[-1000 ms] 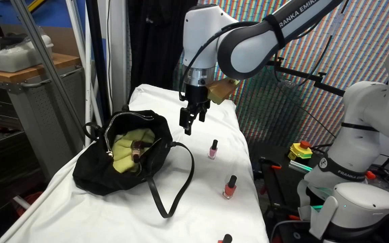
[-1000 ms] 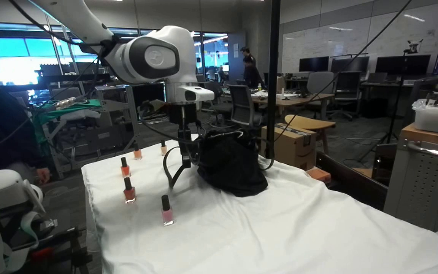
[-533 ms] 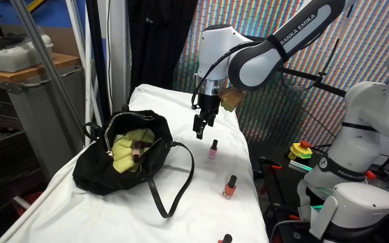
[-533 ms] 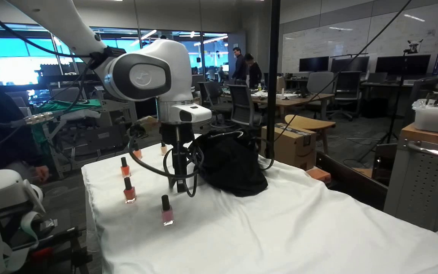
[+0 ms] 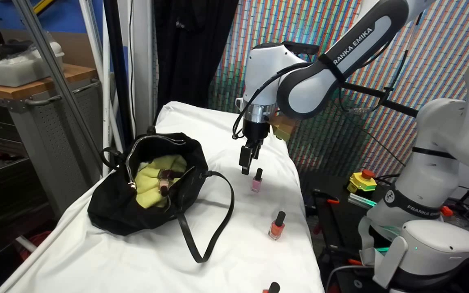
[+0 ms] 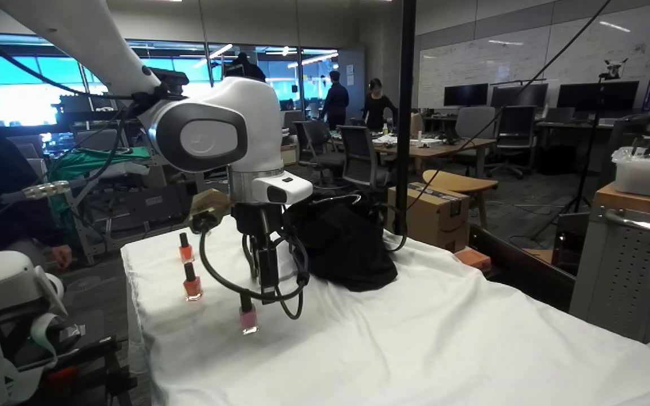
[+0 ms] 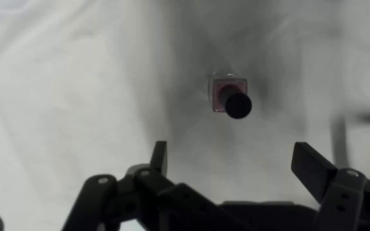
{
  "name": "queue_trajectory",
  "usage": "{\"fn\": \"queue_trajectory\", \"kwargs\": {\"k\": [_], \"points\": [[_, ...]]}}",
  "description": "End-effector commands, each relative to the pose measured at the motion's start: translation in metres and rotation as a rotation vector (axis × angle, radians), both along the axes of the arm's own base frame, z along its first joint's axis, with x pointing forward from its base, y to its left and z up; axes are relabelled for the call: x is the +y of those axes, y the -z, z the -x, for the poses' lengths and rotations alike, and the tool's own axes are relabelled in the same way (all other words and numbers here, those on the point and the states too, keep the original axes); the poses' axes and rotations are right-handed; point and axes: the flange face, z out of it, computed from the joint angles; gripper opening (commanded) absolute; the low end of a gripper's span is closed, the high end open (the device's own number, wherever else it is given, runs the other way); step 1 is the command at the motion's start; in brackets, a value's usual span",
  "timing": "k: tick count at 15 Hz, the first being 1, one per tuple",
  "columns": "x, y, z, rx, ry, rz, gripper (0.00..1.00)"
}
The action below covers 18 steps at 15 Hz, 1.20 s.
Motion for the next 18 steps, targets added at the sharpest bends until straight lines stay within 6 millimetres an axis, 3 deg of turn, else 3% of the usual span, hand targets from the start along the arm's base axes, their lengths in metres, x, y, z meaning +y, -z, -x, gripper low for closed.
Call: {"fn": "queue_trajectory", "kwargs": {"k": [1, 14, 18], "points": [[0.000, 0.010, 0.004, -0.008, -0.040, -0.039, 1.00], [0.003, 0.061, 0.011, 0.050, -0.202, -0.050, 1.00], [0.003, 0.069, 0.013, 0.054, -0.232, -0.053, 1.00]]}}
